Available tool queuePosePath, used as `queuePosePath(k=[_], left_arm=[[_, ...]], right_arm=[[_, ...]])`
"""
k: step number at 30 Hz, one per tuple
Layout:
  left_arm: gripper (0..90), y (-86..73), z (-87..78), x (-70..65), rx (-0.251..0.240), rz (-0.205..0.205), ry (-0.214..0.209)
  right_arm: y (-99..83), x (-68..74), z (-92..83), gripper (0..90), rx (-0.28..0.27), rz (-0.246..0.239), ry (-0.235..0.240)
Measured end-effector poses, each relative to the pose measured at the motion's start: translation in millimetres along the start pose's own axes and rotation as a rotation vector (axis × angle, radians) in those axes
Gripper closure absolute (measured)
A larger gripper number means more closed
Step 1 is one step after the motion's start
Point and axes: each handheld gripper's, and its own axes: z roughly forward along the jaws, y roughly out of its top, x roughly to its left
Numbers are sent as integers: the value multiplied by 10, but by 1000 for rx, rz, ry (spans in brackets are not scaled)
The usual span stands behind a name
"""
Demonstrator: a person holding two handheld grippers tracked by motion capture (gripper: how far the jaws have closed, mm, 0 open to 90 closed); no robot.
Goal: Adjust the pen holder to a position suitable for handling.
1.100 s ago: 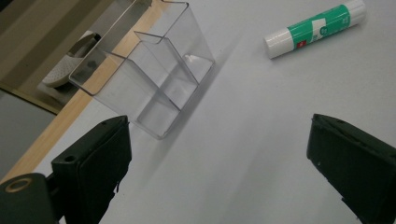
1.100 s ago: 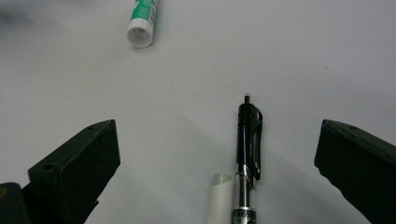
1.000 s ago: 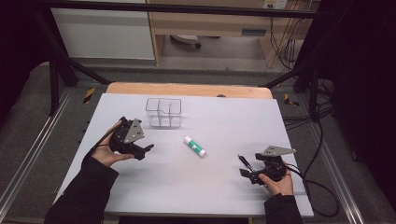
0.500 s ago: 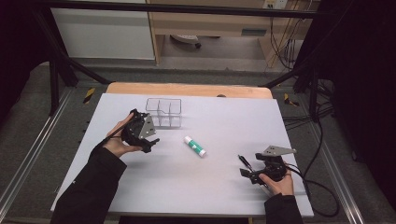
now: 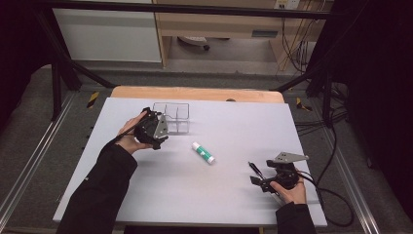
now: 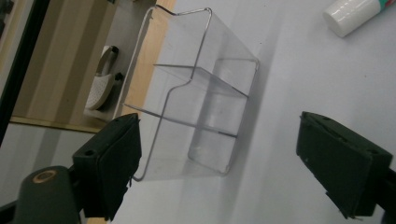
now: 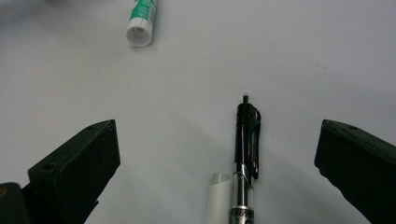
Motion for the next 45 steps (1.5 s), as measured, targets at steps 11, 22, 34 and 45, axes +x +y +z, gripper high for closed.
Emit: queuePosePath(k=[11, 22, 34, 45], left_arm=[[302, 91, 171, 74, -4, 121, 39], [429, 142, 365, 123, 33, 220, 48], [575, 221, 455, 127, 69, 292, 35], [616, 212, 491, 129, 94, 336, 11]], right_arm=[[2, -3, -8, 5, -5, 0, 2], [3, 0, -13, 5, -7, 4, 10], [4, -1, -18, 5, -7, 3, 11], [5, -4, -22, 5, -7, 1, 11]])
